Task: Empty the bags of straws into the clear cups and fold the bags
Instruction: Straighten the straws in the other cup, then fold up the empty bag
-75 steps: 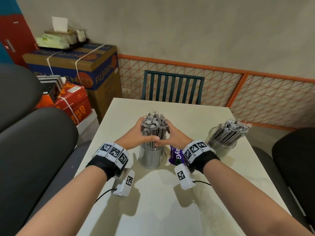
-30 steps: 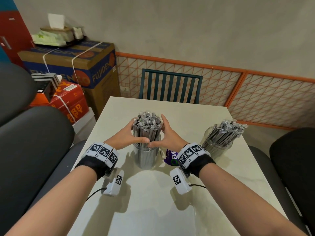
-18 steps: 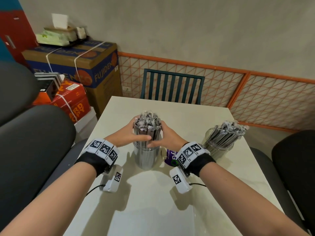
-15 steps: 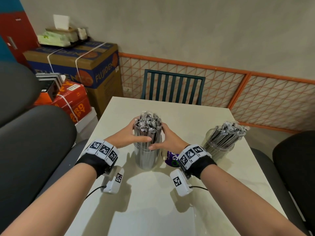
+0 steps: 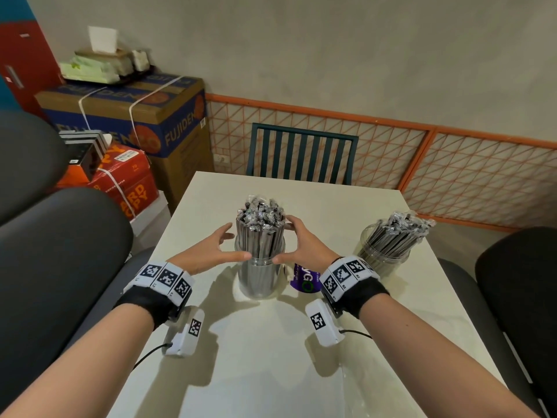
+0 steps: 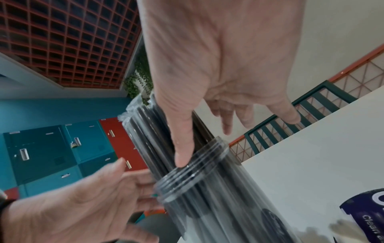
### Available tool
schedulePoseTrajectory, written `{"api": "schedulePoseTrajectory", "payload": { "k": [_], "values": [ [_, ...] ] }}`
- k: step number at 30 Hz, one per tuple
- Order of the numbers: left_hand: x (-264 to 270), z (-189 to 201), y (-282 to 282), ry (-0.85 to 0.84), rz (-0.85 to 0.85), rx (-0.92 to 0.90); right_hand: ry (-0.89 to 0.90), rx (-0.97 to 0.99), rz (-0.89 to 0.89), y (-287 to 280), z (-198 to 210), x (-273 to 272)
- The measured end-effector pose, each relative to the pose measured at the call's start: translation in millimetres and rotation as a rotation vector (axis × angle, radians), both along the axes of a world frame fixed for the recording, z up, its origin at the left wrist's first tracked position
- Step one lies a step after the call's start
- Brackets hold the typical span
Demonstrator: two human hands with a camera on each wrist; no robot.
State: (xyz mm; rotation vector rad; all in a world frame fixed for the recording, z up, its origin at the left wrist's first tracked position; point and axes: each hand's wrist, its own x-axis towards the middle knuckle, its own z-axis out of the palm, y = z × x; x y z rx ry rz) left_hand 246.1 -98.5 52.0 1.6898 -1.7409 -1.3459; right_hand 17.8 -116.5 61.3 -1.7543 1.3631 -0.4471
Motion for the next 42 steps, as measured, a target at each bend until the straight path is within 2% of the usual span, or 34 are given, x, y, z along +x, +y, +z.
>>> {"api": "schedulePoseTrajectory", "payload": {
  "k": [6, 8, 11, 16, 21, 23, 26, 27, 29, 32, 34, 39, 42],
  "values": [
    [13, -6, 31, -0.167, -0.151, 0.295, 0.019, 0.032, -0.061, 27, -3, -25],
    [6, -12, 41, -0.181, -0.206, 0.344, -0.029, 0.046, -0.071, 41, -3, -38],
    [-15, -14, 52, -0.138, -0.289, 0.346, -0.119, 0.074, -0.103, 65, 1, -62],
    [-70, -9, 63, -0.070, -0.402, 0.291, -0.119, 0.048, -0.246, 106, 17, -117],
    [-129, -18, 67, -0.177, -0.472, 0.298, -0.105, 0.088, -0.467, 139, 13, -185],
    [-154, -30, 72, -0.291, -0.471, 0.305, 0.046, 0.103, -0.533, 153, -5, -212],
    [-196, -51, 85, -0.442, -0.420, 0.307, 0.489, 0.194, -0.636, 171, -48, -255],
    [-209, -56, 91, -0.446, -0.384, 0.312, 0.583, 0.273, -0.688, 179, -62, -265],
    [-232, -66, 101, -0.397, -0.282, 0.327, 0.650, 0.395, -0.777, 192, -85, -277],
    [-256, -74, 111, -0.298, -0.155, 0.371, 0.558, 0.449, -0.792, 201, -103, -283],
    [-262, -79, 112, -0.212, -0.092, 0.457, 0.413, 0.440, -0.751, 201, -110, -288],
    [-242, -81, 114, 0.009, 0.028, 0.621, -0.199, 0.558, -0.725, 205, -109, -298],
    [-230, -76, 116, 0.217, 0.051, 0.643, -0.390, 0.556, -0.664, 205, -98, -305]
  ]
}}
